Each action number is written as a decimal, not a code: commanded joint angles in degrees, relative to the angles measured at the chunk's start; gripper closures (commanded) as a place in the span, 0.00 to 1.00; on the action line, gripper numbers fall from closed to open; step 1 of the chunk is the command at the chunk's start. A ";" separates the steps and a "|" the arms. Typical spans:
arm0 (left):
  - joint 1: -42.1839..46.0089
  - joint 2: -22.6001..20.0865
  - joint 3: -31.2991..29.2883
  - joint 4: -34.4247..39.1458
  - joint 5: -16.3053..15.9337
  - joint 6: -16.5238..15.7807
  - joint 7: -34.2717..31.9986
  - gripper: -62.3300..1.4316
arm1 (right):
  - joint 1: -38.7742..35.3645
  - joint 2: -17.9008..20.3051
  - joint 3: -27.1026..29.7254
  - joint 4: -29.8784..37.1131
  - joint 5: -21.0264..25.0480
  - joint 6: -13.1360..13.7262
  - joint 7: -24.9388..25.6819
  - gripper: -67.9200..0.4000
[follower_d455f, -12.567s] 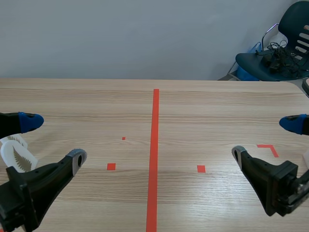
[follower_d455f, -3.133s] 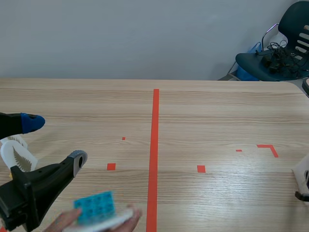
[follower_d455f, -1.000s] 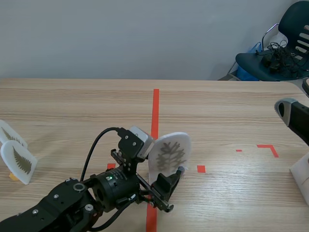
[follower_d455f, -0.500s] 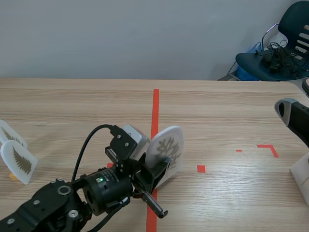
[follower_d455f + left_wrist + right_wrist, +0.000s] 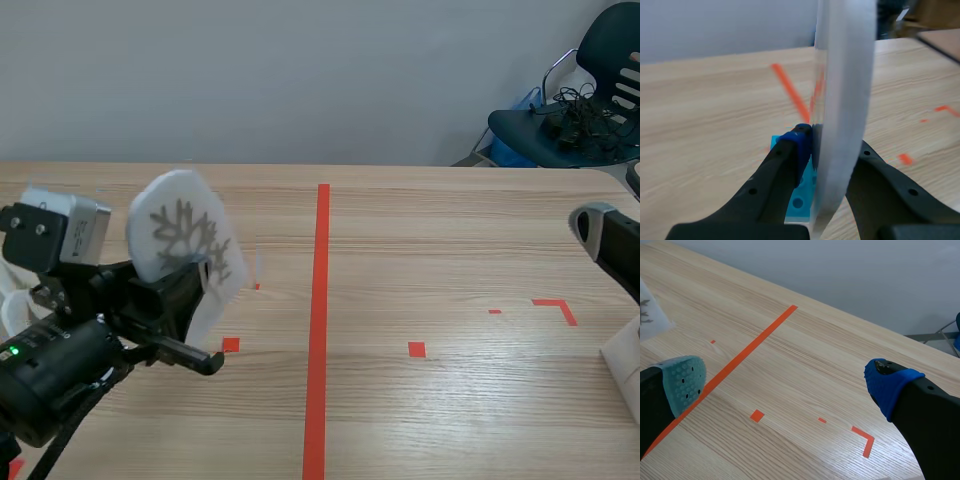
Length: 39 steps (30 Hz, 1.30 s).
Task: Do the leaf sorting experiment
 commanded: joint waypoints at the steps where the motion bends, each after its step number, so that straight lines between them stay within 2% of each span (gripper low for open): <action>1: -1.03 0.46 -0.28 -2.47 -1.11 1.55 -0.92 0.89 | 0.96 0.28 -0.13 0.00 1.01 -0.22 0.66 0.00; 5: -1.05 0.42 -3.91 -6.45 -1.64 4.94 -2.80 0.89 | 0.98 0.28 -0.13 0.00 1.01 -0.22 0.66 0.00; 9: -3.32 0.39 -6.75 -12.79 -4.87 5.07 -3.96 0.89 | 1.20 0.31 -0.13 0.00 1.01 -0.22 0.66 0.00; 17: -9.97 0.07 -9.20 -24.55 -5.09 5.11 -7.15 0.89 | 1.29 0.28 -0.13 0.00 1.01 -0.22 0.63 0.00; 25: -13.42 -1.20 -12.44 -30.42 -5.09 5.11 -9.64 0.89 | 1.29 0.26 -0.13 0.00 1.01 -0.22 0.63 0.00; 32: -13.20 -3.67 -13.64 -31.52 -5.07 4.94 -9.68 0.89 | 1.29 -0.04 -0.13 0.00 1.03 -0.20 0.66 0.00; 39: -13.05 -5.05 -13.62 -29.86 -5.05 4.37 -9.49 0.60 | 1.29 -0.02 -0.13 0.00 1.01 -0.20 0.63 0.00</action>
